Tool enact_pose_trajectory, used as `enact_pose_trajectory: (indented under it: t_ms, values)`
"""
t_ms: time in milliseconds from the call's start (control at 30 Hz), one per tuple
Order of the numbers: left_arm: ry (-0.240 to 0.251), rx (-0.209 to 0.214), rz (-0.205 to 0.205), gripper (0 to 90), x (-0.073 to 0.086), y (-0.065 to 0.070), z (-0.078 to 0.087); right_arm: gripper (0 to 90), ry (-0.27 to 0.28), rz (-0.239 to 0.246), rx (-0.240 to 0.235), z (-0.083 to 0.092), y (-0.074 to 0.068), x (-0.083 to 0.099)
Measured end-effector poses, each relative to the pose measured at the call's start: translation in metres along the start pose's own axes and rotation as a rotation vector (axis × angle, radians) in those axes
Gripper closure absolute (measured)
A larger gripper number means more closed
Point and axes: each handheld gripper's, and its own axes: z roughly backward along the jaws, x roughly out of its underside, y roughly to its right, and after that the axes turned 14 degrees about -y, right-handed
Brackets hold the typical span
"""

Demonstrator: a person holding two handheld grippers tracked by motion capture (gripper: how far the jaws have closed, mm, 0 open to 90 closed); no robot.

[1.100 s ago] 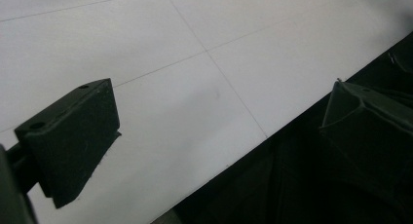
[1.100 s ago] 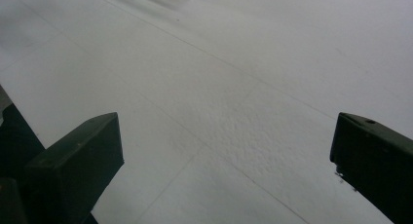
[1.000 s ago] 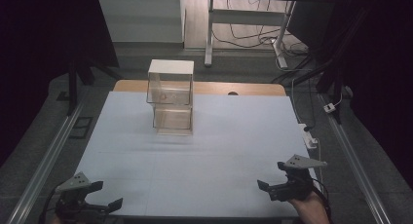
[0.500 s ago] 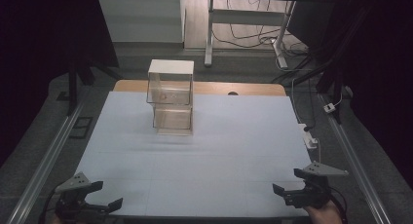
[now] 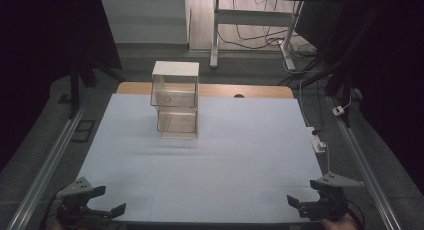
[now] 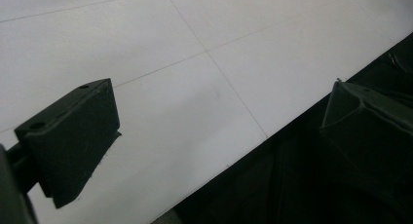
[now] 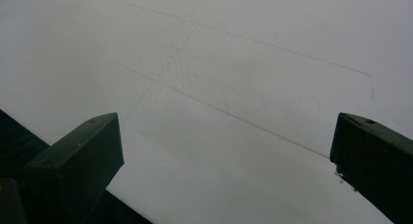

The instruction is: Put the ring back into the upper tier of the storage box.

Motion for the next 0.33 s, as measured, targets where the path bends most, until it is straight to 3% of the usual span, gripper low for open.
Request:
enact_pose_trajectory:
  t_ms: [333]
  values:
    - [0.004, -0.008, 0.012, 0.0, -0.0004, 0.0003, 0.0001, 0.0, -0.022, 0.009, -0.001, 0.0028, -0.0017, 0.0048]
